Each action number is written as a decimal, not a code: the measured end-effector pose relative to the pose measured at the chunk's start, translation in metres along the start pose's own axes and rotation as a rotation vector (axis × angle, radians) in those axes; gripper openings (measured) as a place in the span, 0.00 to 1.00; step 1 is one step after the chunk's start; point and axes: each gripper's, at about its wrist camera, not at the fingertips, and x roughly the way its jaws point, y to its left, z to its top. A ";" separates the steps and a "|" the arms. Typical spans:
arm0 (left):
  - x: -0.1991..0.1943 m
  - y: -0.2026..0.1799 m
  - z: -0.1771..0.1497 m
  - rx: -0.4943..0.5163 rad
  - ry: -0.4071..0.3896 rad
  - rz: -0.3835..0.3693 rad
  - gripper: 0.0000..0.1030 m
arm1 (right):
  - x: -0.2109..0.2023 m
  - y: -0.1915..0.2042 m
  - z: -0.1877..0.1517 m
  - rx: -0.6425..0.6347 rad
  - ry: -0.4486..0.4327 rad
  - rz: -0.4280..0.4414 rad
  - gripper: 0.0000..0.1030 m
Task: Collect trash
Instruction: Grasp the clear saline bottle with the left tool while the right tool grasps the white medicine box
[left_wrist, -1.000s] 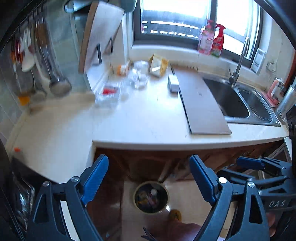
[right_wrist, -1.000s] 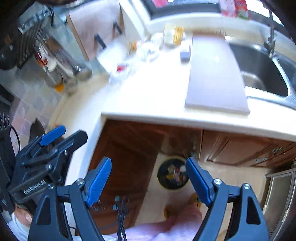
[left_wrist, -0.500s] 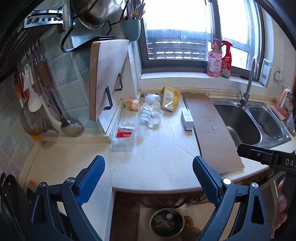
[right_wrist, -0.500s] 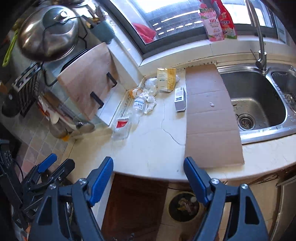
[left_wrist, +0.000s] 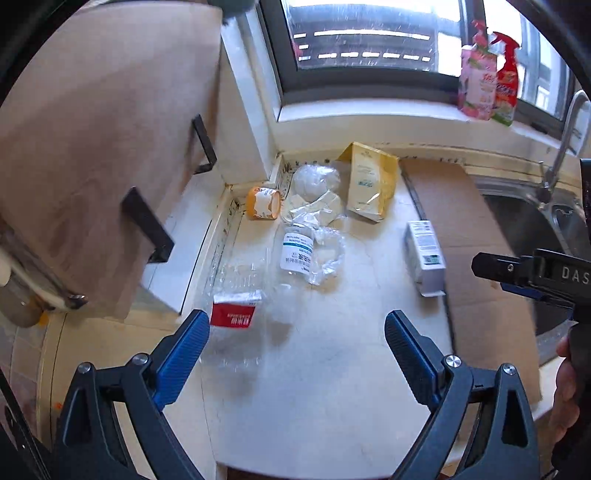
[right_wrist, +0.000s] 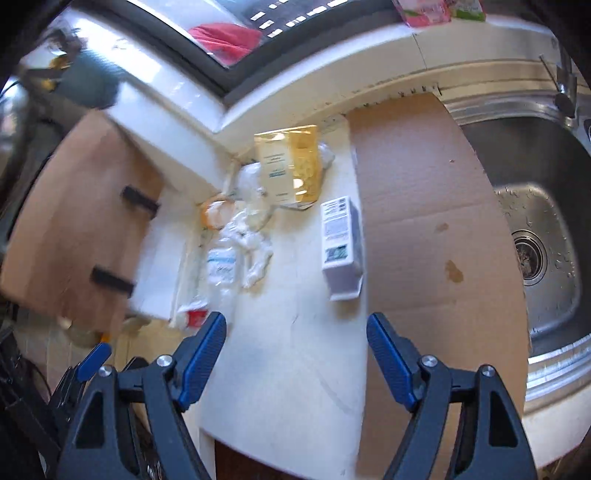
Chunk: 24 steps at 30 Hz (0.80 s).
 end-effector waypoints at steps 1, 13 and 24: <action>0.013 -0.001 0.007 0.007 0.013 0.009 0.92 | 0.013 -0.002 0.008 0.008 0.008 -0.024 0.77; 0.135 0.008 0.046 -0.017 0.192 -0.036 0.92 | 0.095 0.013 0.035 -0.144 -0.011 -0.275 0.68; 0.190 0.013 0.052 -0.042 0.243 -0.051 0.75 | 0.111 0.013 0.024 -0.200 0.038 -0.294 0.37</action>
